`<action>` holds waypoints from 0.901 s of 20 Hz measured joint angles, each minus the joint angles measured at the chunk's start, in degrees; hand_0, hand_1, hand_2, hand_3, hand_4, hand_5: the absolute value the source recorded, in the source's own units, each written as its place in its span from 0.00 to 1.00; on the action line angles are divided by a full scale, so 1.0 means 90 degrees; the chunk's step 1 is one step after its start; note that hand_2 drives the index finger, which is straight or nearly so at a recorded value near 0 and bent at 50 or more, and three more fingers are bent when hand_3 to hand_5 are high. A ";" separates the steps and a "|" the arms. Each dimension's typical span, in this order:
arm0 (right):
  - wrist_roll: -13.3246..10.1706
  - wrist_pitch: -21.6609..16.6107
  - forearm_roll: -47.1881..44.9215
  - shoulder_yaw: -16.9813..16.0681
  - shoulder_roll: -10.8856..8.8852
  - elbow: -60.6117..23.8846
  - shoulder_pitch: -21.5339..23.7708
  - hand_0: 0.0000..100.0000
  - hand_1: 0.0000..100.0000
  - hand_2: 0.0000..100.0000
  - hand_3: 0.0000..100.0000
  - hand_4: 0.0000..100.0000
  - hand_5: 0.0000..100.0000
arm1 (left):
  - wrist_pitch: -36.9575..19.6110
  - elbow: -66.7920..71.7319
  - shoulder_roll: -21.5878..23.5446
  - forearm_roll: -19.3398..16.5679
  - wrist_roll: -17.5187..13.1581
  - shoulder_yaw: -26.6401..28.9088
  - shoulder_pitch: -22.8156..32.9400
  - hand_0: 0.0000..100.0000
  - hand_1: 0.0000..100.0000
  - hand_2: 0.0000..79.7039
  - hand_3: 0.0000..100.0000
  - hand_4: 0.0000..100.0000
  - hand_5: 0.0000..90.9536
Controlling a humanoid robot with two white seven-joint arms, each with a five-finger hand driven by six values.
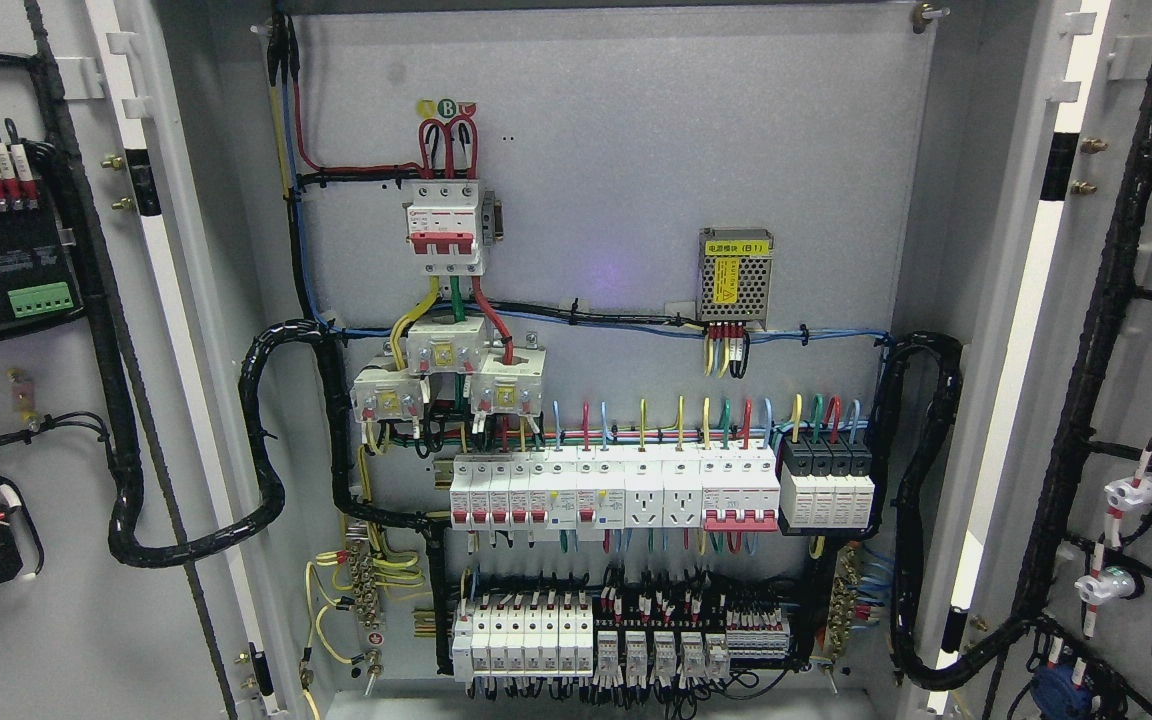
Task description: Open door with both hands
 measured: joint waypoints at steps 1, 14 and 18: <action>-0.0024 0.0000 0.0005 -0.0040 0.0046 0.0265 -0.0082 0.00 0.00 0.00 0.00 0.00 0.00 | -0.0005 0.0258 -0.0051 -0.0015 0.0000 -0.0005 -0.0112 0.00 0.00 0.00 0.00 0.03 0.00; -0.1677 0.2407 0.0170 -0.0357 0.0526 0.2500 -0.1065 0.00 0.00 0.00 0.00 0.00 0.00 | -0.0068 0.3001 -0.0399 -0.0432 0.0005 0.0294 -0.0914 0.00 0.00 0.00 0.00 0.03 0.00; -0.2104 0.3260 0.0600 -0.0412 0.0704 0.2811 -0.1318 0.00 0.00 0.00 0.00 0.00 0.00 | -0.0069 0.3570 -0.0447 -0.0684 0.0010 0.0425 -0.0976 0.00 0.00 0.00 0.00 0.03 0.00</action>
